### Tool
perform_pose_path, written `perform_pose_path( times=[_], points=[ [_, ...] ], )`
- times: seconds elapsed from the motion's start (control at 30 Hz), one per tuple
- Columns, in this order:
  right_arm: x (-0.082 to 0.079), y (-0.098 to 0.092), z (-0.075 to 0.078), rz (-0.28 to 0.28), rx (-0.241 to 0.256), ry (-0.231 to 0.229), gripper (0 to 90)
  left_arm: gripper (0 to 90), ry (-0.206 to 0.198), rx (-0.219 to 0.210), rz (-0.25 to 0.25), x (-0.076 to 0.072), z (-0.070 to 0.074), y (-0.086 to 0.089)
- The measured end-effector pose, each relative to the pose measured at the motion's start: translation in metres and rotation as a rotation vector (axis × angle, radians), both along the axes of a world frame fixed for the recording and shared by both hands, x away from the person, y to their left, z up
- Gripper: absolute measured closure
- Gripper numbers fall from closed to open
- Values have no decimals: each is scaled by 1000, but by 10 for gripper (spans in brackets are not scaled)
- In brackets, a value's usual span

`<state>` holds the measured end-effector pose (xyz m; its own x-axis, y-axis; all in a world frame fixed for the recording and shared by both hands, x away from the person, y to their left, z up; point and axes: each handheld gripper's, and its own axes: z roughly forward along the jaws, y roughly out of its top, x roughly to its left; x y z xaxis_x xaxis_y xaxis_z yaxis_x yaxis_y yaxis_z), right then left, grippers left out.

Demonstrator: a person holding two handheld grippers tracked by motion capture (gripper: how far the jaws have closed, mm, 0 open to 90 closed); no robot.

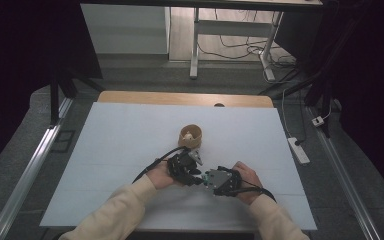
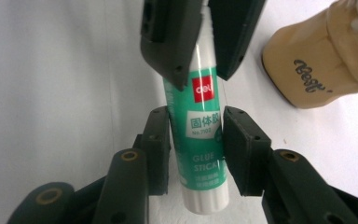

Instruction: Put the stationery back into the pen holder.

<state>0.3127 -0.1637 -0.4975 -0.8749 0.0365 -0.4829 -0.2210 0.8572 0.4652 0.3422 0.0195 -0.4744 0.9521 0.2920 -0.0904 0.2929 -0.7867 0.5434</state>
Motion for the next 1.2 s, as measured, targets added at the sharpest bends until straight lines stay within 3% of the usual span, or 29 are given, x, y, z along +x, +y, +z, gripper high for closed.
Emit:
perform_pose_path(
  times=[0.13,0.17,0.2,0.3,0.4,0.57,0.73,0.9,1.2],
  points=[
    [-2,-1,1,-6,17,-1,657,613,-33,-54,34,-1,5,4],
    [-3,-2,0,-26,53,7,658,566,-49,-63,48,-1,7,6],
    [0,-3,1,-9,45,-8,658,502,-60,-75,62,-1,8,9],
    [2,-8,2,-36,68,23,659,368,-77,-120,106,-2,11,18],
    [5,-13,2,-61,102,47,659,309,-99,-143,141,-4,11,30],
    [11,-22,5,-96,181,87,659,272,-119,-171,209,-8,9,54],
    [13,-28,6,-117,215,101,659,263,-128,-209,272,-11,7,68],
    [15,-31,8,-131,240,116,659,252,-166,-203,300,-20,5,83],
    [17,-35,8,-146,271,131,659,242,-175,-192,387,-40,0,123]
  ],
)
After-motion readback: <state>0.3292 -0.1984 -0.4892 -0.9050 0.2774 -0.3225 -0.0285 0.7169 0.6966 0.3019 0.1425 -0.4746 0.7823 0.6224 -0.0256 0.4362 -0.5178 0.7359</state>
